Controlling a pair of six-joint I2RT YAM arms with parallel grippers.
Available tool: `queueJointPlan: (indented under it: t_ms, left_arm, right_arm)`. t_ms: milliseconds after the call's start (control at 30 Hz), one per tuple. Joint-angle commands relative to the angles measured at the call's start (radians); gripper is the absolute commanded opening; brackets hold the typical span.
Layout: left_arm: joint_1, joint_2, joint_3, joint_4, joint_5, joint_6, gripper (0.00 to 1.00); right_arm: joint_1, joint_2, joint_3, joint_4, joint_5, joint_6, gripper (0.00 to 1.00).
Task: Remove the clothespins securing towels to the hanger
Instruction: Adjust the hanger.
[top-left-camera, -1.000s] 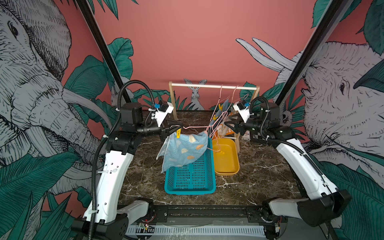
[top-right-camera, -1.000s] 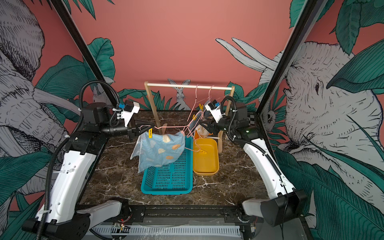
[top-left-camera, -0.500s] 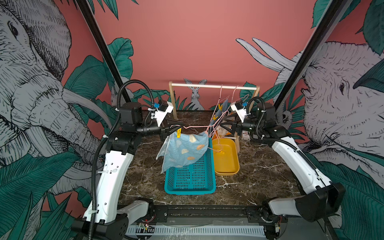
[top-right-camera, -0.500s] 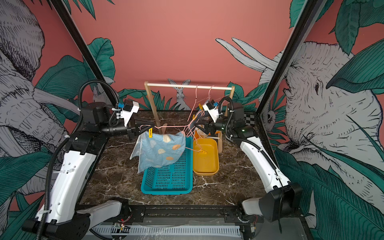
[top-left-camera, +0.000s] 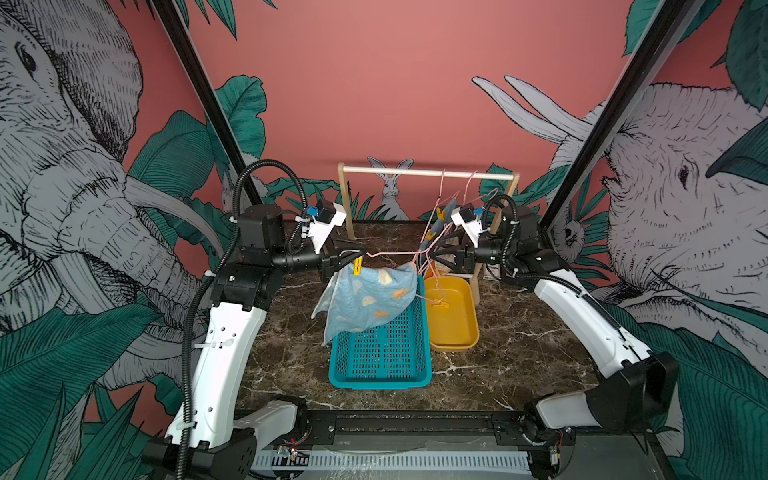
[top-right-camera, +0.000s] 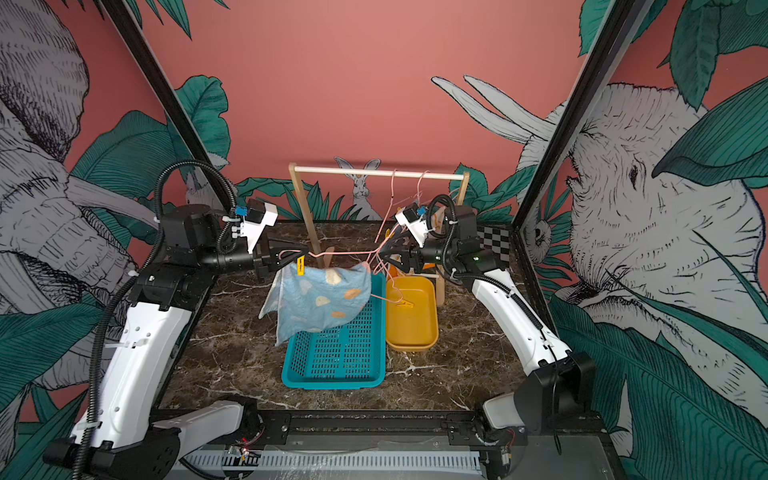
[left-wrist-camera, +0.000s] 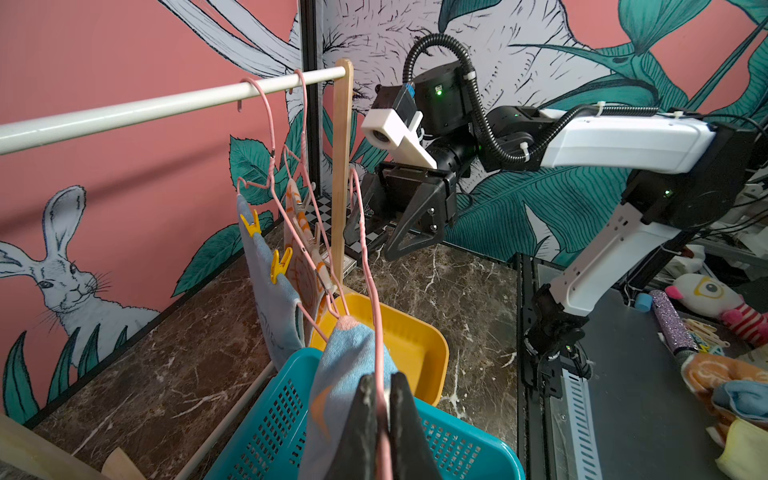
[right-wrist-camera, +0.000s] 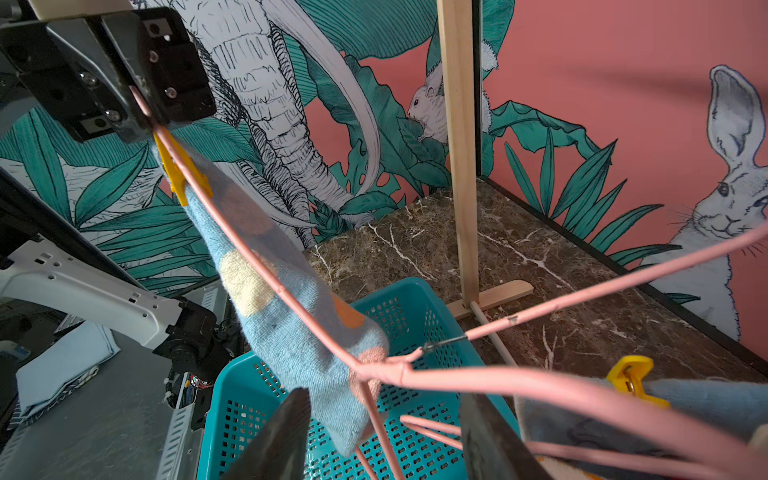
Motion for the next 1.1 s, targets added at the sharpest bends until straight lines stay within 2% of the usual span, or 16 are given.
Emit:
queueJointPlan:
  t_ms: [0, 267, 400, 500, 633, 800, 933, 1067]
  left_arm:
    - [0.001, -0.033, 0.01, 0.033, 0.028, -0.002, 0.0]
    - [0.001, -0.037, 0.006, 0.038, 0.031, -0.004, 0.0]
    - [0.001, -0.036, 0.003, 0.039, 0.027, -0.004, 0.0]
    - [0.001, -0.036, 0.003, 0.04, 0.026, -0.004, 0.0]
    - [0.001, -0.038, 0.001, 0.039, 0.024, -0.004, 0.0]
    - [0.001, -0.045, -0.006, 0.038, 0.01, -0.007, 0.0]
    - [0.001, -0.056, -0.018, 0.036, 0.004, -0.005, 0.0]
    - [0.0, -0.068, -0.026, 0.038, 0.01, -0.005, 0.0]
  right_arm:
    - [0.014, 0.02, 0.016, 0.037, -0.04, -0.01, 0.57]
    - [0.033, 0.036, 0.01, 0.127, -0.077, 0.042, 0.57]
    - [0.039, 0.02, -0.01, 0.191, -0.097, 0.075, 0.52]
    - [0.042, 0.006, -0.022, 0.217, -0.099, 0.088, 0.44]
    - [0.043, -0.005, -0.026, 0.212, -0.091, 0.09, 0.25]
    - [0.044, -0.032, -0.03, 0.192, -0.067, 0.077, 0.08]
    - [0.045, -0.052, -0.024, 0.158, -0.054, 0.061, 0.01]
    - [0.047, -0.073, -0.018, 0.114, -0.028, 0.037, 0.0]
